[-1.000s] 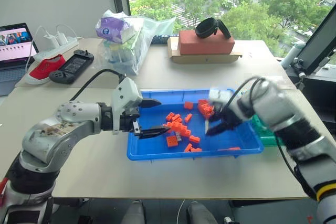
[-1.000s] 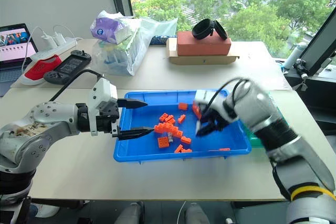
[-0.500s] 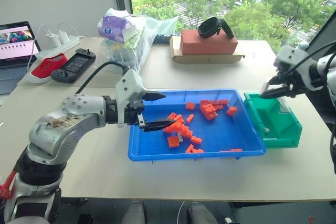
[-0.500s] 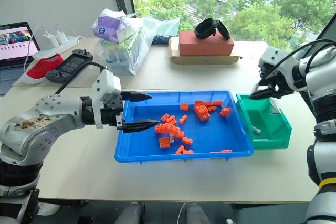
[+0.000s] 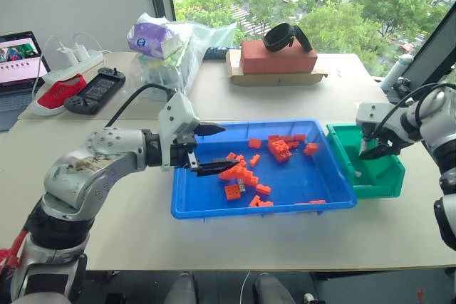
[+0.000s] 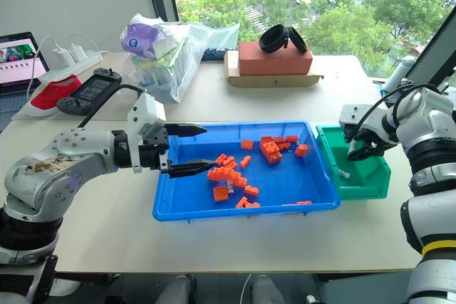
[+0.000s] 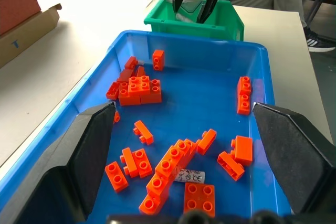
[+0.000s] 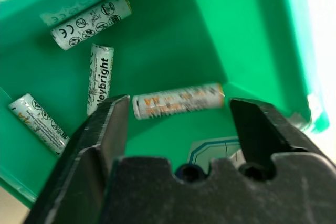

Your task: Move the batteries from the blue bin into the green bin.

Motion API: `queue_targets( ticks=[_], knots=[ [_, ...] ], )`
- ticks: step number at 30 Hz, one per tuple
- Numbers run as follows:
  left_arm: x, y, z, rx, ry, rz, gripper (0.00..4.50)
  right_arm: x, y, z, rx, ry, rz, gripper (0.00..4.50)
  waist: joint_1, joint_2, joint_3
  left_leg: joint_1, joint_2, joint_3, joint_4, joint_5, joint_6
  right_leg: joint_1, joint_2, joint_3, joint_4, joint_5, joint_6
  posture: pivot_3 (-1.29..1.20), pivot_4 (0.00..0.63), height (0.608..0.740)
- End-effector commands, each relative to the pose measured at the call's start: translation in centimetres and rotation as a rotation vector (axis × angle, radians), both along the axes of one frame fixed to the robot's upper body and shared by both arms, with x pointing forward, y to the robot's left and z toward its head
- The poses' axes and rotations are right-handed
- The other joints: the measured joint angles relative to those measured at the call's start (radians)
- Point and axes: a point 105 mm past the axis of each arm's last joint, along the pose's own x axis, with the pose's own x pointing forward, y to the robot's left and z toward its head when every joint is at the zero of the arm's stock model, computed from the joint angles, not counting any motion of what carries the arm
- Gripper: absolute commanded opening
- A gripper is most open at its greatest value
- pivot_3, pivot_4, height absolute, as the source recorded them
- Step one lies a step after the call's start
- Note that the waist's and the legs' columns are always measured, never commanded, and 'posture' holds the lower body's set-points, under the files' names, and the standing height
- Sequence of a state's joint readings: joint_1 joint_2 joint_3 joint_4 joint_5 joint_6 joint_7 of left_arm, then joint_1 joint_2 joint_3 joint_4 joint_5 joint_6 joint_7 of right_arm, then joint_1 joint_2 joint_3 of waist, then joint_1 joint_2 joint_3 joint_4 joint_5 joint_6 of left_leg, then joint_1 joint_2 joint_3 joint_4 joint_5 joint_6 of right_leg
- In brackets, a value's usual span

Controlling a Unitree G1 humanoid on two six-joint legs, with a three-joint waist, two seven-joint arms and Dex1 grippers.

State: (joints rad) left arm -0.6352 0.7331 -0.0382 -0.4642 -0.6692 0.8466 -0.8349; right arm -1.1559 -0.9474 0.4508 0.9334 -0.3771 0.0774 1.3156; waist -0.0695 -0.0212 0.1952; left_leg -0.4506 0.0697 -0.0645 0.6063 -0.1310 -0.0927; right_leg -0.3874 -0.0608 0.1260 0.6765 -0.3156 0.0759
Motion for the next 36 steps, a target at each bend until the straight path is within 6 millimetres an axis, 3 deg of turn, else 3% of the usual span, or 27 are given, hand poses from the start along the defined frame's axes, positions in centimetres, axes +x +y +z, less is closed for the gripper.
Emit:
queue_targets(
  ticks=[1, 4, 7, 9, 14, 16, 18, 25, 29, 36],
  knots=[
    [-0.5, 0.3, 0.9, -0.004, -0.056, 0.006, 4.5, 0.1, -0.3, 1.6, -0.005, -0.043, 0.01, 4.44, 0.0, 0.0, 0.0, 0.0, 0.0, 0.0, 0.0, 0.0, 0.0, 0.0, 0.0, 0.0, 0.0, 0.0, 0.0, 0.0, 0.15, 0.74],
    [-0.5, 0.6, 0.8, -0.005, -0.054, 0.018, 4.5, 0.2, 0.2, 3.7, 0.018, -0.083, 0.024, 4.44, -0.002, 0.001, 0.0, 0.0, 0.0, 0.0, 0.0, 0.0, 0.0, 0.0, 0.0, 0.0, 0.0, 0.0, 0.0, 0.0, 0.15, 0.74],
    [-0.4, 1.0, 0.8, 0.006, -0.064, 0.049, 4.5, 0.3, 0.5, 7.3, 0.006, -0.167, 0.046, 4.44, -0.005, 0.003, 0.002, 0.0, 0.0, 0.0, 0.0, 0.0, 0.0, 0.0, 0.0, 0.001, 0.001, 0.0, 0.0, 0.0, 0.15, 0.74],
    [-0.2, 1.5, 1.0, -0.002, -0.066, 0.075, 4.5, 0.5, 1.9, 9.2, 0.048, -0.217, 0.088, 4.44, -0.003, 0.004, 0.002, 0.001, 0.0, 0.0, 0.0, 0.0, 0.0, 0.0, 0.0, 0.0, 0.001, 0.0, 0.0, 0.0, 0.15, 0.74],
    [-0.2, 4.0, 1.0, 0.027, -0.056, 0.164, 4.5, -0.4, 10.8, 11.4, 0.341, -0.157, 0.351, 4.44, -0.019, 0.004, 0.002, 0.003, 0.0, 0.0, -0.001, 0.0, 0.0, 0.0, 0.0, 0.0, 0.002, 0.0, 0.0, 0.0, 0.15, 0.74],
    [-0.5, 5.2, 1.1, 0.03, -0.051, 0.205, 4.5, -2.1, 14.7, 10.3, 0.427, -0.063, 0.471, 4.44, -0.021, 0.004, 0.002, 0.004, 0.0, 0.0, -0.001, 0.0, 0.0, 0.0, 0.0, 0.0, 0.004, 0.0, 0.0, 0.0, 0.15, 0.74],
    [-0.8, 5.9, 1.0, 0.041, -0.042, 0.229, 4.5, -3.3, 16.8, 9.2, 0.462, 0.003, 0.52, 4.44, -0.018, 0.004, 0.002, 0.003, 0.0, -0.001, -0.001, 0.0, 0.0, 0.001, 0.0, -0.001, 0.005, 0.0, 0.0, 0.0, 0.15, 0.74],
    [-3.0, 7.9, 0.3, 0.09, 0.028, 0.258, 4.5, -4.6, 20.3, 4.9, 0.448, 0.153, 0.484, 4.44, 0.004, 0.004, 0.002, 0.002, 0.0, -0.001, 0.0, 0.0, 0.0, 0.0, 0.0, -0.001, 0.004, 0.0, 0.0, 0.0, 0.15, 0.74],
    [-3.5, 7.8, 0.3, 0.092, 0.03, 0.261, 4.5, -5.1, 22.8, 2.8, 0.478, 0.211, 0.44, 4.44, 0.003, 0.003, 0.002, 0.002, 0.001, -0.001, 0.0, 0.0, 0.0, -0.001, 0.0, -0.001, 0.004, 0.0, 0.0, 0.0, 0.15, 0.74],
    [-3.9, 7.6, 0.2, 0.095, 0.044, 0.255, 4.5, -5.2, 24.7, 0.0, 0.495, 0.249, 0.375, 4.44, 0.002, 0.003, 0.002, 0.002, 0.001, -0.001, 0.0, 0.0, 0.0, -0.001, 0.001, -0.001, 0.004, 0.0, 0.0, 0.0, 0.15, 0.74]
  ],
)
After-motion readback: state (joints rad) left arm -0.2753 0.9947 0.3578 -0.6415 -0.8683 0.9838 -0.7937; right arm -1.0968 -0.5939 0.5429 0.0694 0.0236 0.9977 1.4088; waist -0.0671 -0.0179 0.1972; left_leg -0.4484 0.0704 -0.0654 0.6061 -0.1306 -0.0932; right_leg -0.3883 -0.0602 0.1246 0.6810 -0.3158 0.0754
